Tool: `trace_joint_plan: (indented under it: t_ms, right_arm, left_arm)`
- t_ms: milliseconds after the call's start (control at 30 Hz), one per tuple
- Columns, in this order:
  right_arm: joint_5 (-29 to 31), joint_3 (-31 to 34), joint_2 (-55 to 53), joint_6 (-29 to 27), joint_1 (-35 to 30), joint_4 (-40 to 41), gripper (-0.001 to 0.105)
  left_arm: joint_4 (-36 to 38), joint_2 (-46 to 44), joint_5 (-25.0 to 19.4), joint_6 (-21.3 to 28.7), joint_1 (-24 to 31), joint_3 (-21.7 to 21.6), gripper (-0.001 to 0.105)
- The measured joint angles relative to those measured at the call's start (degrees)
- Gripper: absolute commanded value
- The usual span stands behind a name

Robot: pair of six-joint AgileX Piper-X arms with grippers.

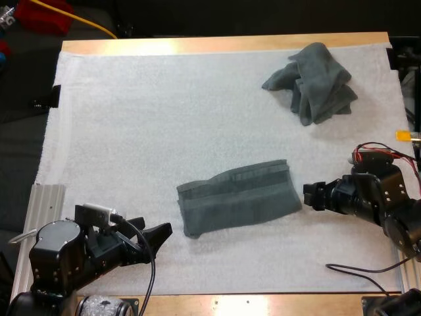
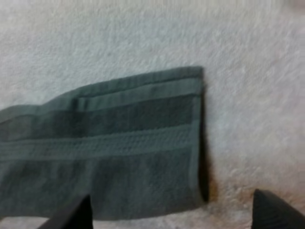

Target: Pick towel from pile, fold and stack

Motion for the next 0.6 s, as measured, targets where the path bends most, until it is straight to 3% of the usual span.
trace_joint_plan:
  t_ms: [200,600]
  right_arm:
    - [-1.45,0.00,4.46,-2.32,-4.94,0.00,0.066]
    - [-21.90,0.00,16.64,-4.10,-18.75,-5.76,0.066]
  left_arm:
    - [0.13,0.00,0.00,0.00,0.00,0.00,0.070]
    - [3.12,0.00,0.00,0.00,0.00,0.00,0.070]
